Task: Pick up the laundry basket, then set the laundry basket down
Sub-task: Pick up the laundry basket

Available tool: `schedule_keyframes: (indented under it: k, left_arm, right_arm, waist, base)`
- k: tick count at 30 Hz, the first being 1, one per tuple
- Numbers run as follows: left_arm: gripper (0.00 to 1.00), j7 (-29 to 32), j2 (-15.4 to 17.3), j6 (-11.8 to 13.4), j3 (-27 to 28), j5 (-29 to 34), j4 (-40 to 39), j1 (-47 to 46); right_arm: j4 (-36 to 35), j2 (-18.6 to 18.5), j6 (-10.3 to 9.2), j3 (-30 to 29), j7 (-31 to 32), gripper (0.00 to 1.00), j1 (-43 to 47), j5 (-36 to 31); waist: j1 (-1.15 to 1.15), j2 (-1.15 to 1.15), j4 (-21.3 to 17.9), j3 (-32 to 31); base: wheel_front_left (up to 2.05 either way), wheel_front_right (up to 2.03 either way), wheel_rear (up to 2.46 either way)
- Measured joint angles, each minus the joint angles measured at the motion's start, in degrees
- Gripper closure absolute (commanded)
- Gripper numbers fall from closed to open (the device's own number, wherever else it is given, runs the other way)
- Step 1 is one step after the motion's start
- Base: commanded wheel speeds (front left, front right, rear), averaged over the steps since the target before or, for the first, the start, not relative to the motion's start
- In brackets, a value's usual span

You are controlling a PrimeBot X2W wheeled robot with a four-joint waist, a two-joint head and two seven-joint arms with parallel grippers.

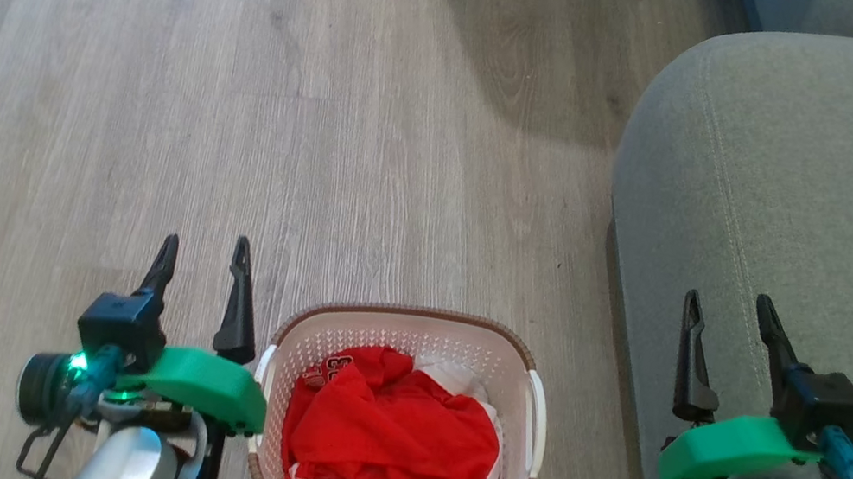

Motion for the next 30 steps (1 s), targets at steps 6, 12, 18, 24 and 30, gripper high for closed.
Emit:
schedule_keyframes:
  k: [6,12,18,24,30]
  left_arm:
    - [0.00,0.0,0.0,-0.3,-0.8,-0.5,0.9,-0.2]
    - [0.00,0.0,0.0,-1.3,-2.7,-0.9,7.1,-2.6]
    - [0.00,0.0,-0.2,-1.6,-4.7,-2.5,16.2,-9.6]
    - [0.00,0.0,-0.3,-2.3,-5.3,-3.6,24.1,-16.7]
    - [0.00,0.0,-0.6,-3.4,-6.8,-4.5,31.8,-23.0]
  right_arm:
    - [0.5,-0.2,0.00,0.4,0.0,0.00,-0.2,0.0]
    - [4.9,-1.8,0.00,1.7,0.0,0.00,-2.7,1.3]
    - [11.5,-3.4,0.00,5.1,0.0,0.00,-9.1,4.4]
    - [17.1,-3.7,0.00,8.6,0.0,0.00,-16.1,9.9]
    - [24.7,-3.6,0.00,13.6,0.0,0.00,-22.7,17.6]
  waist:
    - [0.00,0.00,0.0,1.7]
    - [0.00,0.00,0.2,5.5]
    - [0.00,0.00,0.5,12.0]
    - [0.01,0.00,0.8,18.8]
    - [0.01,0.00,1.0,25.4]
  base:
    - [0.00,0.00,0.00]
    - [0.00,0.00,0.00]
    - [0.00,0.00,0.00]
    - [0.00,0.00,0.00]
    - [0.00,0.00,0.00]
